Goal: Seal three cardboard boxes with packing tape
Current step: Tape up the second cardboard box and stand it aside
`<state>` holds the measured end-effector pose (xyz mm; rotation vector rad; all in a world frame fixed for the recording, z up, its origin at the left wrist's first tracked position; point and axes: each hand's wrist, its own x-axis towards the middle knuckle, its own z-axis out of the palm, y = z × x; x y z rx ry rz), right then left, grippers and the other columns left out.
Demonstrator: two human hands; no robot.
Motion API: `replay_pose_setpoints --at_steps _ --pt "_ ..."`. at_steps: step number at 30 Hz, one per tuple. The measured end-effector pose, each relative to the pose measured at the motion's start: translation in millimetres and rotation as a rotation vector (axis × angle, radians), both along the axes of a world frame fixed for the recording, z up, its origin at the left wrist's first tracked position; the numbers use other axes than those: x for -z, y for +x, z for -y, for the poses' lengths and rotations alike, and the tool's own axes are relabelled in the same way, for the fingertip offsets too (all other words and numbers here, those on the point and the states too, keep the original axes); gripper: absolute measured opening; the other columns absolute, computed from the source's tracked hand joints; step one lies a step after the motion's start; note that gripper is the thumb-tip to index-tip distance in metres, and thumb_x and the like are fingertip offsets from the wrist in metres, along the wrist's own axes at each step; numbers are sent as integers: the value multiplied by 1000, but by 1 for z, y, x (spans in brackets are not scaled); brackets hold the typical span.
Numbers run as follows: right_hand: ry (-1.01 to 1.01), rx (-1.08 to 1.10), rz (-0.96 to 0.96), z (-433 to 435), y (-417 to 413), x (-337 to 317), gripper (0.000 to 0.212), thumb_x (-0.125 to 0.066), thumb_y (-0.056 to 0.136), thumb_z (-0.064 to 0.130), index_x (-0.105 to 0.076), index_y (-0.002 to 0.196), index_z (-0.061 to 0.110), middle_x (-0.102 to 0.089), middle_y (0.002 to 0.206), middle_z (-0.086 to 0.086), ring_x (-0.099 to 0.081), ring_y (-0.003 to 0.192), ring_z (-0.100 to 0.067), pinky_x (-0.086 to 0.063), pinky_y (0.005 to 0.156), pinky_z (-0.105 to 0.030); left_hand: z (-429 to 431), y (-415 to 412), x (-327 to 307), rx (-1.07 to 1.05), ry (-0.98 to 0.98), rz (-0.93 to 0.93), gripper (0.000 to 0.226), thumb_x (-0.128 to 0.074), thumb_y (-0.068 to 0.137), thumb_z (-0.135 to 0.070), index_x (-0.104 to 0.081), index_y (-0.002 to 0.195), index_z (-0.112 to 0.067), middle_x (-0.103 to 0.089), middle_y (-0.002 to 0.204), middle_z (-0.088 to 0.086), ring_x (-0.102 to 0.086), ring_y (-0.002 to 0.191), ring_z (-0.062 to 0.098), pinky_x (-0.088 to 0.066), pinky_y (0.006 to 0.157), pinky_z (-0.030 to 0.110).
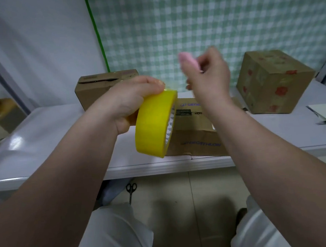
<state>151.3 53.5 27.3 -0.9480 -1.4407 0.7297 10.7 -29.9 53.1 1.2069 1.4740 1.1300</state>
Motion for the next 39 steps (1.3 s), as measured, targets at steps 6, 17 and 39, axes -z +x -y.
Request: replay_pose_setpoints --at_steps 6,17,39 --pt "-510 -246 -358 -21 35 7 11 -45 90 -2 -56 89 1 -59 89 -17 -56 61 -16 -56 60 -25 -1 5 8 -34 -22 94 12 -60 91 -25 -65 103 -23 -67 95 1 -66 77 16 -57 66 31" --pt "-472 -327 -11 -15 35 38 31 -47 93 -1 -70 91 20 -66 100 -6 -62 76 -17 -55 73 -29 -38 18 1 -262 -99 678 22 -51 98 -24 -61 108 -8 -66 85 13 -67 73 28 -56 58 43" --pt "-9 194 382 -19 54 38 39 -64 63 33 -52 98 20 -44 104 3 -44 85 -13 -28 58 -15 -66 19 42 -371 -404 735 17 -75 77 -33 -74 89 -21 -43 75 -1 -36 61 9 -50 49 20"
